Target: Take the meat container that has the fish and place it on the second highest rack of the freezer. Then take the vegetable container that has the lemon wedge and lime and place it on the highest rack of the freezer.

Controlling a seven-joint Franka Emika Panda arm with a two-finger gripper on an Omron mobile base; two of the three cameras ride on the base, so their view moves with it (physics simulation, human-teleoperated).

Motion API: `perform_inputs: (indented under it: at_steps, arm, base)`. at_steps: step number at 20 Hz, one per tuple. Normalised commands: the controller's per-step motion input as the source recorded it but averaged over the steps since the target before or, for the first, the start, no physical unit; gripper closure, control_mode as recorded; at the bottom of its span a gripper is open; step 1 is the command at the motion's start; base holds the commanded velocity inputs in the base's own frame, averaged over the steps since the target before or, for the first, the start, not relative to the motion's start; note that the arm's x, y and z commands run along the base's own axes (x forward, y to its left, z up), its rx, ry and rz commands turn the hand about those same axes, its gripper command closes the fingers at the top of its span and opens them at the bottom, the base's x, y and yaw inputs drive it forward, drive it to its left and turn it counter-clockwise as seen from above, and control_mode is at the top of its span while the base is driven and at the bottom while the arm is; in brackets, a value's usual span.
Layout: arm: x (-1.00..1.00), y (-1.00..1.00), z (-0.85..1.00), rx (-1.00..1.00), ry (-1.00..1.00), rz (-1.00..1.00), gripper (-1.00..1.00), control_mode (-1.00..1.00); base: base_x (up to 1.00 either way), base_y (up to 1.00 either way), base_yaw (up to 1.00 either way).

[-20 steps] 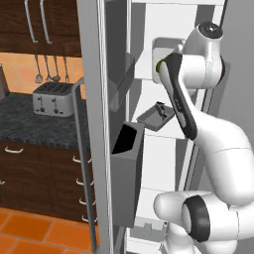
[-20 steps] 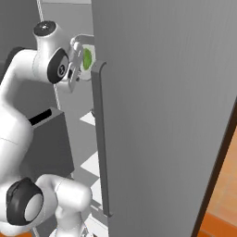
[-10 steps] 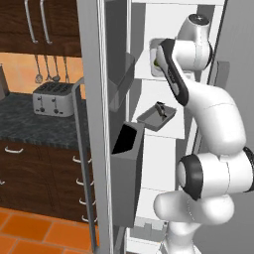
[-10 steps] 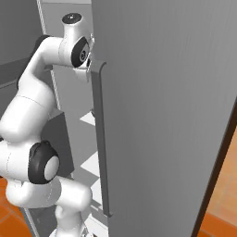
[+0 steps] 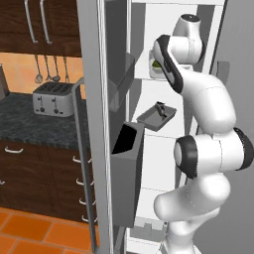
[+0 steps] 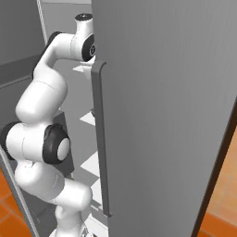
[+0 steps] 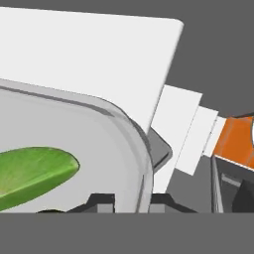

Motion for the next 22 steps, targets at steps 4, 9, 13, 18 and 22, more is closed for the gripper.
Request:
perform_inputs:
  at_steps: [4, 9, 13, 18, 22]
  arm:
    - [0.67, 0.0, -0.05, 0.0, 0.02, 0.0, 1.0, -1.0]
    - [0.34, 0.0, -0.28, 0.0, 0.01, 0.01, 1.0, -1.0]
    - [0.08, 0.0, -0.36, 0.0, 0.02, 0.0, -1.0, -1.0]
    - [-0.2, 0.0, -0.26, 0.0, -0.05, 0.02, -1.0, -1.0]
    - [0.0, 0.09, -0.01, 0.0, -0.13, 0.0, -1.0, -1.0]
  base:
    - [0.0, 0.0, 0.0]
    - [0.0, 0.0, 0.0]
    - [0.0, 0.0, 0.0]
    - [0.0, 0.0, 0.0]
    - [0.0, 0.0, 0.0]
